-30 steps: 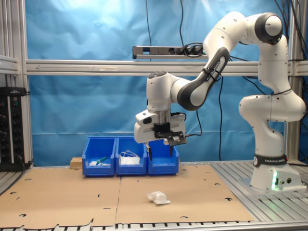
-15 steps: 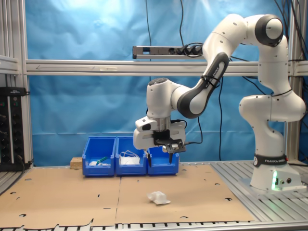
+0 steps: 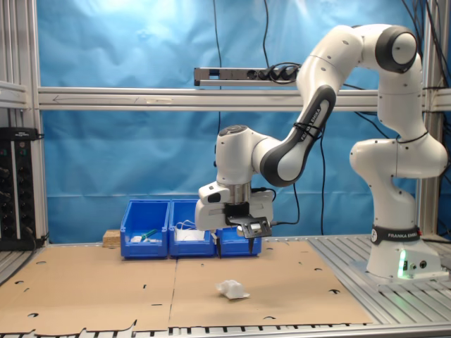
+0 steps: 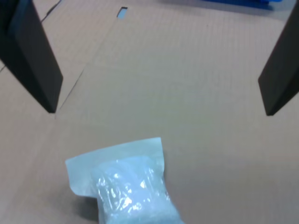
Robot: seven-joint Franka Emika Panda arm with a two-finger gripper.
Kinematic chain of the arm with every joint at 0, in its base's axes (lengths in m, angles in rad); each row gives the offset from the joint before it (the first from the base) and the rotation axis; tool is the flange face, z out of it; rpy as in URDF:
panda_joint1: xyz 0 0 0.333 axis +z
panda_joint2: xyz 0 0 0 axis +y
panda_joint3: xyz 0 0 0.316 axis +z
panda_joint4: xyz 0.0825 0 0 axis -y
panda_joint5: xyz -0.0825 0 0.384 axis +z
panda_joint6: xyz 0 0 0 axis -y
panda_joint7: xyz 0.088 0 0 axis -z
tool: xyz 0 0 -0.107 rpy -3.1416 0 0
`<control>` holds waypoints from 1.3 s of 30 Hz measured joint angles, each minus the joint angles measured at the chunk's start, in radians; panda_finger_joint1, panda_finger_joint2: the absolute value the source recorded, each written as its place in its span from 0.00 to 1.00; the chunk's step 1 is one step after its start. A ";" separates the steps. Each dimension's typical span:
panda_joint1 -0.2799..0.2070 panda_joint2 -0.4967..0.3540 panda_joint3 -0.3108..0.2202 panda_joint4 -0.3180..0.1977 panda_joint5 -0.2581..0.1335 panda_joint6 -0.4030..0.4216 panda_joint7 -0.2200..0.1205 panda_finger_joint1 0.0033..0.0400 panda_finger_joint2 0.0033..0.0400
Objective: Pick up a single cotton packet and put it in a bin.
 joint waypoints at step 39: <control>-0.270 0.180 0.319 0.070 0.121 0.153 0.000 1.00 1.00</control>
